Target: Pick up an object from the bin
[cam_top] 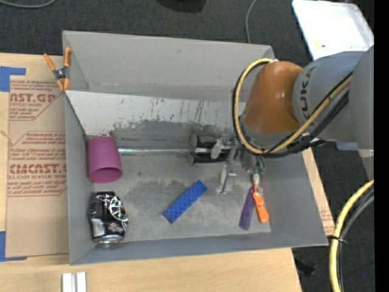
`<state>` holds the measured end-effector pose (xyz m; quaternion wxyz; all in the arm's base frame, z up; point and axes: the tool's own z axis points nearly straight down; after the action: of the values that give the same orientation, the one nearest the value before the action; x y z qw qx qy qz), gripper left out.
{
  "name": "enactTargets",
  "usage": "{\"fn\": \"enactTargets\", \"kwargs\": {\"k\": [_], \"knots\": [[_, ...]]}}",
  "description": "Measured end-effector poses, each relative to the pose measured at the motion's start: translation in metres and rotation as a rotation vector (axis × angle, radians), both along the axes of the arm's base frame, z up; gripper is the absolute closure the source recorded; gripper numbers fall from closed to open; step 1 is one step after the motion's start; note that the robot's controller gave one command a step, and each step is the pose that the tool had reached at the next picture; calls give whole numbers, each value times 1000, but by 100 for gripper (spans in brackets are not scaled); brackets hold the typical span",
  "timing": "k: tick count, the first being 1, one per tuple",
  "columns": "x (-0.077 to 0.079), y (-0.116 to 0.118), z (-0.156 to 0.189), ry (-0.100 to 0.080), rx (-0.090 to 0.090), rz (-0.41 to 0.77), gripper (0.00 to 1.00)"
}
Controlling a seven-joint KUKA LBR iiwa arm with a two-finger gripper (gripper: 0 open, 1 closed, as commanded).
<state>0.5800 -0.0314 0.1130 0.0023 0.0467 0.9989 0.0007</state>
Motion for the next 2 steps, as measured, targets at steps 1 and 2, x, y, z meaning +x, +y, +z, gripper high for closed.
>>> {"fn": "enactTargets", "kwargs": {"k": [1, 2], "knots": [[11, -10, -36, -9, -1, 25, 0], [-16, 34, -16, -7, 0, 21, 0]]}}
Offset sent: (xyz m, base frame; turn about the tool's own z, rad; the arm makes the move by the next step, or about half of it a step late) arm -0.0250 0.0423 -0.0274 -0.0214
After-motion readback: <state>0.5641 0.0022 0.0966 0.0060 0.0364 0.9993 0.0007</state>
